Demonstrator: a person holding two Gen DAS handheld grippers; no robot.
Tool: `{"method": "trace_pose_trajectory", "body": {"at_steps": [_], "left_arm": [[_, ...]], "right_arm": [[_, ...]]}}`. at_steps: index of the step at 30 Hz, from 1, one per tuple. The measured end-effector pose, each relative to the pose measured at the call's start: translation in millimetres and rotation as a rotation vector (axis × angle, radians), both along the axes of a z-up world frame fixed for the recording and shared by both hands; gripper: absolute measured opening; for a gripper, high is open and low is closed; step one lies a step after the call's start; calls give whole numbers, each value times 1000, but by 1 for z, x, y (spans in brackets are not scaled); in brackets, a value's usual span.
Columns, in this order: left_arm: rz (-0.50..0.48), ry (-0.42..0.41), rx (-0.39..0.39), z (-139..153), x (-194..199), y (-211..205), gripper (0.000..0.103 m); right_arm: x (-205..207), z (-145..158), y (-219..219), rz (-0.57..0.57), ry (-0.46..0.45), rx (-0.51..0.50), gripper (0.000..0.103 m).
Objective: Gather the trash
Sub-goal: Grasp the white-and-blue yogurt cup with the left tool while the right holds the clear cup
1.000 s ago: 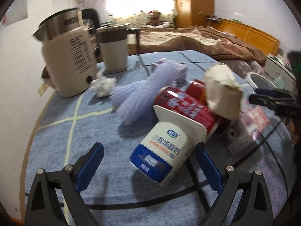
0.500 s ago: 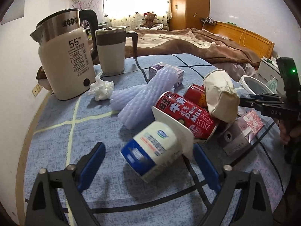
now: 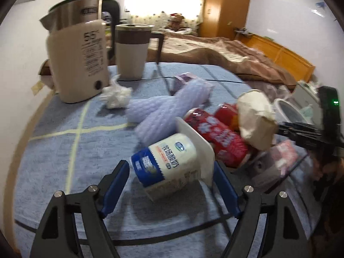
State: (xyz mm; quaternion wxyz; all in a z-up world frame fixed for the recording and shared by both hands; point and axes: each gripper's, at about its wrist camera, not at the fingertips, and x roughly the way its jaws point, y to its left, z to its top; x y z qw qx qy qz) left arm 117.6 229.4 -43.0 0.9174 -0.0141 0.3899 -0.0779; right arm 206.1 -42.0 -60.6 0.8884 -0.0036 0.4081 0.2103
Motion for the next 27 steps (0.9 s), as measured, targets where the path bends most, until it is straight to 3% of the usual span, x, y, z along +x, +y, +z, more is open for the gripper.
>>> {"method": "trace_pose_trajectory", "body": {"at_steps": [2,6,8,13,15,19,27], "left_arm": [[4,2,18,0,3,3,82],[-1,-19,-45,3,5,13,86],[6,19,-53,0,11,12,86],[9,29,-33,-7,11,0,86],[27,33,-52,-8,9,1,82],[72,56,-58,-11,9,7,62],[139,23,-68,-4,-2,10,61]], "right_arm": [[0,0,0,5,2,5,31],[-1,1,0,2,0,5,31],[-1,0,0,0,0,6,31],[-2,0,0,-5,-2,8,31],[-2,0,-1,-7,0,10,31],[-3,1,-1,-6,-5,12,30],[-9,4,-5,-9,-15,29,30]]}}
